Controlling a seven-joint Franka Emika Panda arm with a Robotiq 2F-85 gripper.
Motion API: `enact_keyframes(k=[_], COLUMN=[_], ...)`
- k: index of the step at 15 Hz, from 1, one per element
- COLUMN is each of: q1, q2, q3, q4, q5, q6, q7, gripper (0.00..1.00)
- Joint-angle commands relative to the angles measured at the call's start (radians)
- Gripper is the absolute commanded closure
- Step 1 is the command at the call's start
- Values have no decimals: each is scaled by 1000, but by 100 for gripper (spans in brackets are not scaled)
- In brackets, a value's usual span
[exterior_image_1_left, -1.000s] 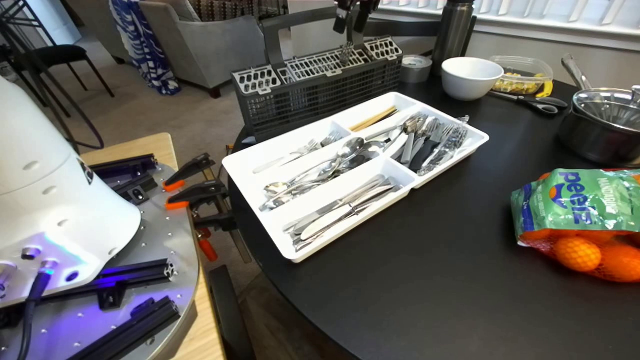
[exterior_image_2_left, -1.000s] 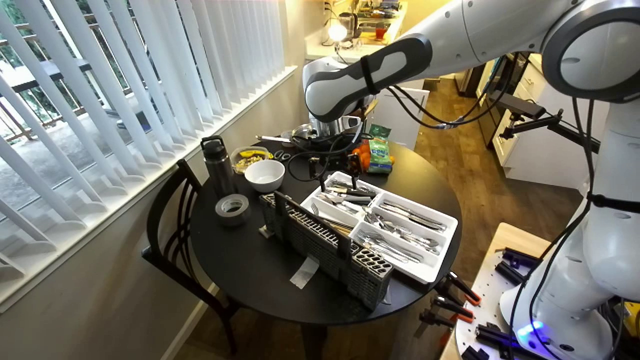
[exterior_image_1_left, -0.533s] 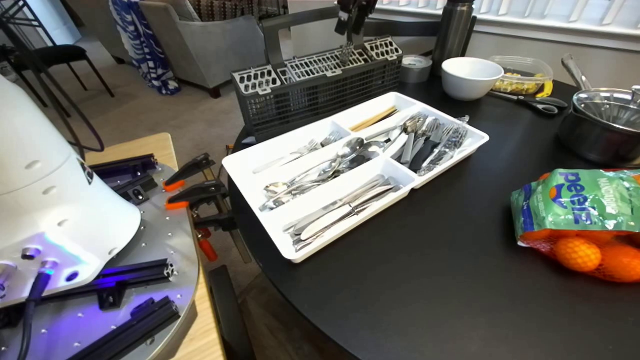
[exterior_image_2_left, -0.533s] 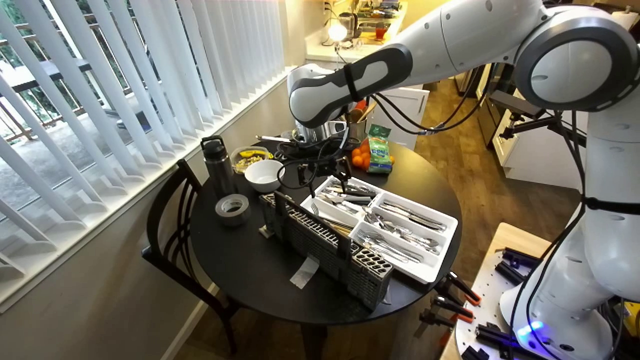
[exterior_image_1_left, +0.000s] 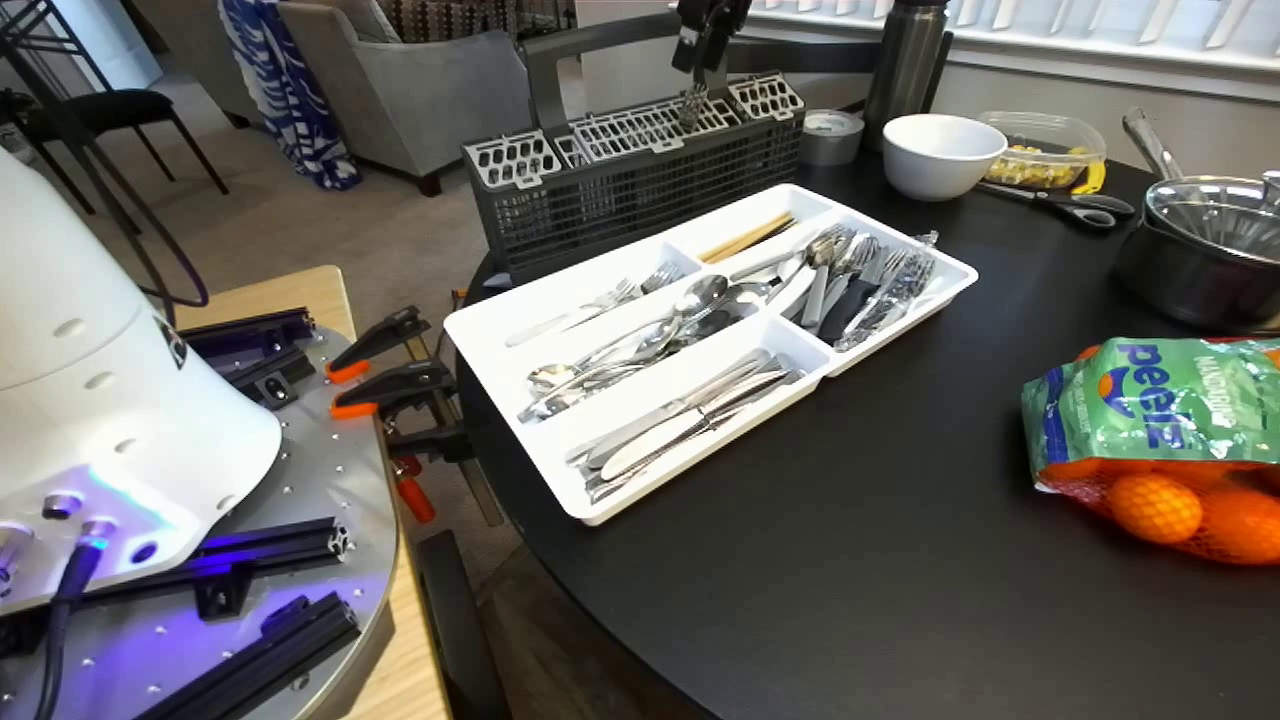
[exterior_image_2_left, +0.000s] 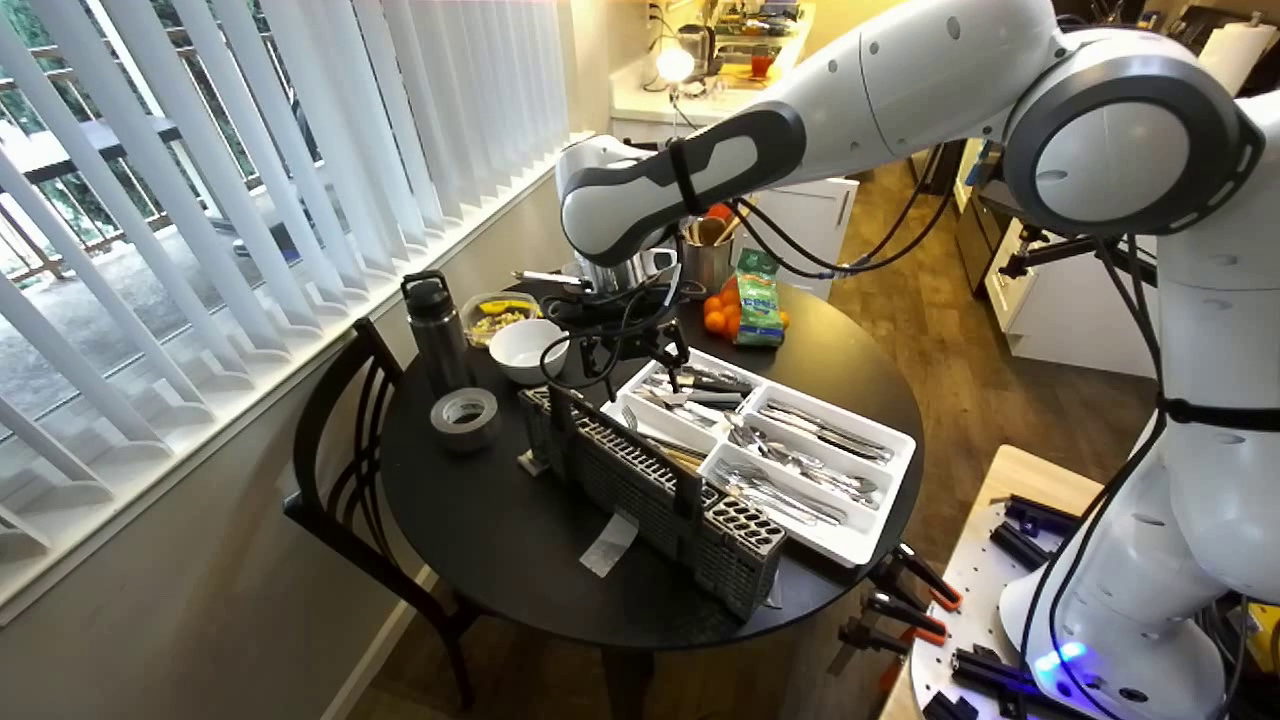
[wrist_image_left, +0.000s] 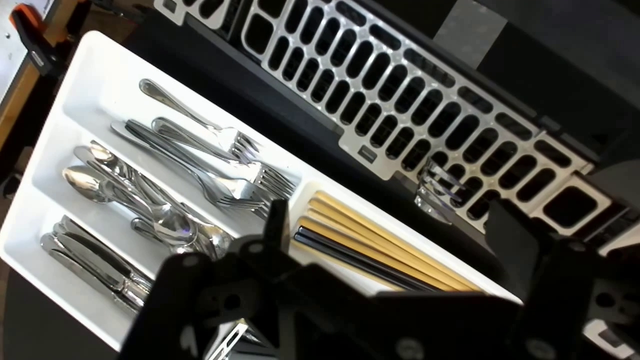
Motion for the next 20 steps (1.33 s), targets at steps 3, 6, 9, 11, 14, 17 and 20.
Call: enact_keyframes(k=[3, 6, 9, 11, 14, 17, 20], q1=[8, 12, 20, 25, 35, 42, 46], q2=[56, 74, 81, 82, 81, 80, 77], q3=[-10, -9, -9, -9, -9, -10, -9], q4=[59, 72, 70, 68, 64, 62, 59], q5=[-23, -24, -32, -37, -49, -65, -76], q6=[-20, -34, -37, -42, -62, -80, -81], q7=[-20, -16, -17, -17, -13, -17, -19], gripper=[0, 0, 0, 0, 25, 40, 59])
